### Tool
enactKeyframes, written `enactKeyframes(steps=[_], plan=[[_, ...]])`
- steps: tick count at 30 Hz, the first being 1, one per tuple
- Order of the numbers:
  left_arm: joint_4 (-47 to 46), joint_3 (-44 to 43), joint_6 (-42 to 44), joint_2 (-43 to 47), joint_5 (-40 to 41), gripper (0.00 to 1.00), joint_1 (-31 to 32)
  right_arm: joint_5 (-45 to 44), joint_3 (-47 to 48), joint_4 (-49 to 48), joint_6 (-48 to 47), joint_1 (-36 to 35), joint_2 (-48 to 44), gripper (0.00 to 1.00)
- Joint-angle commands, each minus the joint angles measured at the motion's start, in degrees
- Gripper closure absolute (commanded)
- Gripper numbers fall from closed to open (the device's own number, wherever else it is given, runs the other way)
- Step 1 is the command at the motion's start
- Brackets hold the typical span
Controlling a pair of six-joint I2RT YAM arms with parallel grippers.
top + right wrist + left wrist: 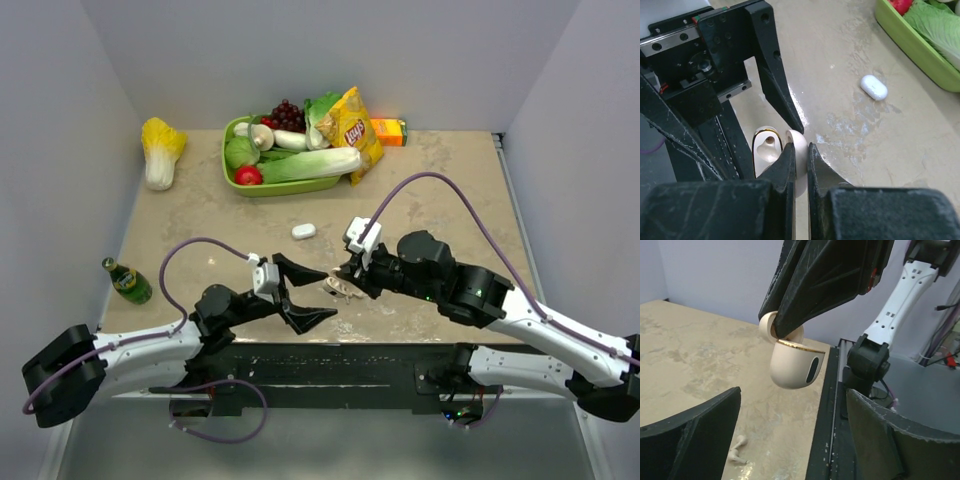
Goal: Insert the wireless bluetooth earbuds into the charging case
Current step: Adjust the charging case.
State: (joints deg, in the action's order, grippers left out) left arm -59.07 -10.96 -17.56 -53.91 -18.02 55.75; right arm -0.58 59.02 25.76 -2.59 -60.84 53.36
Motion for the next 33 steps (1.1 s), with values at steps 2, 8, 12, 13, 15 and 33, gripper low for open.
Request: enactKeyframes(steps=[2, 8, 12, 13, 15, 33], plan=[[-3.33, -5.64, -3.10, -3.65, -10.19, 0.19, -1.43, -1.88, 1.36, 0.96, -2.16, -1.30, -0.81, 1.00], [-1.31, -8.46, -1.42, -5.41, -12.30, 0.30, -1.34, -1.44, 0.57, 0.52, -1.80, -1.83, -0.46, 1.00], [-1.05, -9.34, -1.42, -6.91, -14.14, 0.47, -1.52, -1.53, 0.65, 0.43, -1.98, -2.00, -0.36, 1.00], [-0.96, -9.34, -1.42, -7.17, -14.49, 0.48, -1.43, -1.44, 0.74, 0.52, -2.15, -2.09, -0.19, 1.00], [-1.05, -9.26, -1.60, -7.70, -14.76, 0.52, -1.43, -1.36, 0.92, 0.61, -2.24, -2.18, -0.10, 1.00], [0.01, -10.22, -1.86, -9.28, -14.23, 0.47, -1.69, -1.35, 0.83, 0.70, -2.51, -2.44, -0.28, 1.00]])
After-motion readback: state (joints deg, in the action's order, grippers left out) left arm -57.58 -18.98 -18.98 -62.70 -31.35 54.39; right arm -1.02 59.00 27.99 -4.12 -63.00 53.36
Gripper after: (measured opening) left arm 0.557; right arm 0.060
